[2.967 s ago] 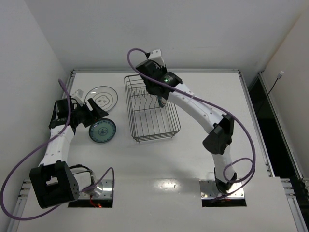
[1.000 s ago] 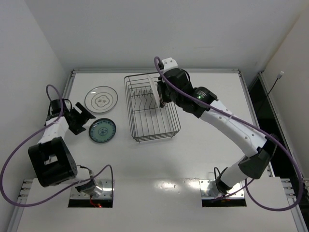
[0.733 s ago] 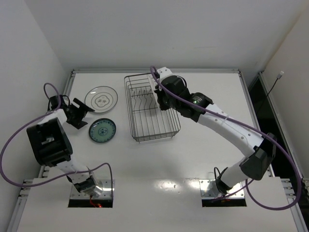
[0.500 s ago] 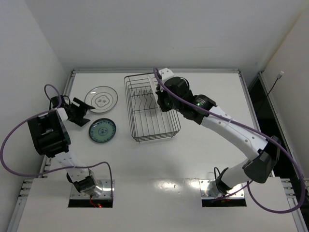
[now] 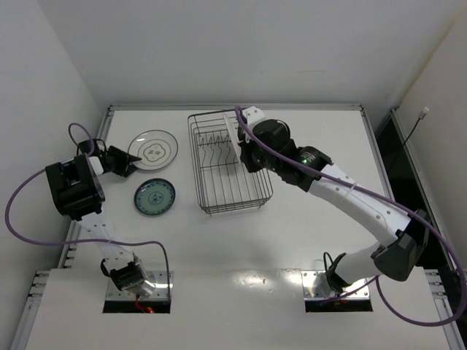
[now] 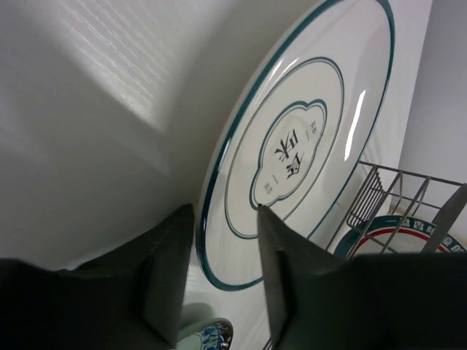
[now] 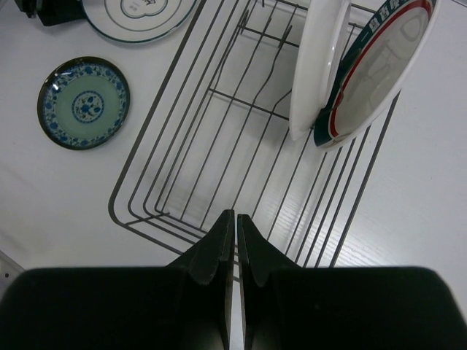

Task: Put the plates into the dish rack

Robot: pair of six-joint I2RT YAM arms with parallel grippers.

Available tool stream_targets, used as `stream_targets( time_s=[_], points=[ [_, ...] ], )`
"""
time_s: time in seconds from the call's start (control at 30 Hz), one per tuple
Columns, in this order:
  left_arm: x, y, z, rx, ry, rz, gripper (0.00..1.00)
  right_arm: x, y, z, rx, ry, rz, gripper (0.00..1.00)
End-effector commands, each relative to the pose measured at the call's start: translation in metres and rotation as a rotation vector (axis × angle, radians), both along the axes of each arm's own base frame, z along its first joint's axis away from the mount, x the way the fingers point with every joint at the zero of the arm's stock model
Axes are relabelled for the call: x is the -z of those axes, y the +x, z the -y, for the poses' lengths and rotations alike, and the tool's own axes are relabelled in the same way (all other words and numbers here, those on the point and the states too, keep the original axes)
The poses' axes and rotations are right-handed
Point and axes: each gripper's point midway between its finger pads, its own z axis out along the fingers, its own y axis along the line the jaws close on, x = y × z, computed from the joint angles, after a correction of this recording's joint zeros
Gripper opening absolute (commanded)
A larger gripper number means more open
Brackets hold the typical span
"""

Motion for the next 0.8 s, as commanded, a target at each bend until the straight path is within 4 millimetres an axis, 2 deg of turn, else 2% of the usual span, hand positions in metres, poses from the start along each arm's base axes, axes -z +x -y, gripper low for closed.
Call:
stream_targets(
  time_s=[0.0, 0.27, 0.33, 0.37, 0.43, 0.47, 0.5, 0.6, 0.63, 0.67, 0.7, 0.73, 0.77],
  points=[
    [0.002, 0.013, -0.007, 0.013, -0.006, 0.037, 0.35, -0.012, -0.004, 0.005, -0.006, 0.02, 0.029, 0.02],
    [0.005, 0.017, -0.004, 0.065, -0.003, 0.061, 0.13, -0.005, -0.004, 0.006, -0.014, 0.008, 0.002, 0.03],
    [0.001, 0.018, -0.001, 0.081, -0.014, 0.078, 0.01, -0.005, -0.003, 0.008, -0.014, 0.012, -0.001, 0.03],
    [0.003, 0.017, -0.001, 0.081, -0.013, 0.08, 0.0, -0.001, -0.002, 0.007, -0.014, 0.006, -0.008, 0.03],
    [-0.006, 0.011, 0.008, 0.094, -0.043, 0.113, 0.0, 0.002, 0.002, 0.006, -0.013, 0.009, -0.013, 0.03],
    [-0.016, 0.014, 0.009, 0.089, -0.044, 0.149, 0.0, 0.0, 0.002, 0.004, -0.023, 0.021, -0.01, 0.03],
    [-0.037, 0.014, 0.011, 0.099, -0.036, 0.199, 0.0, 0.009, 0.009, 0.004, -0.011, 0.008, -0.023, 0.03],
    [-0.07, 0.01, 0.016, 0.107, -0.005, 0.308, 0.0, 0.009, 0.024, -0.005, -0.027, 0.036, -0.034, 0.03],
    [-0.098, 0.01, 0.023, 0.124, 0.016, 0.374, 0.0, 0.012, 0.032, -0.015, -0.046, 0.036, -0.037, 0.02],
    [-0.109, 0.01, 0.03, 0.142, 0.03, 0.404, 0.0, 0.013, 0.038, -0.021, -0.063, 0.051, -0.046, 0.02],
    [-0.117, 0.009, 0.035, 0.159, 0.051, 0.43, 0.0, -0.001, 0.05, -0.026, -0.062, 0.075, -0.026, 0.02],
    [-0.13, 0.009, 0.035, 0.162, 0.068, 0.461, 0.0, 0.02, 0.059, -0.036, -0.069, 0.05, -0.068, 0.01],
    [-0.148, 0.006, 0.044, 0.179, 0.09, 0.507, 0.0, 0.025, 0.065, -0.039, -0.082, 0.039, -0.085, 0.01]
  ],
)
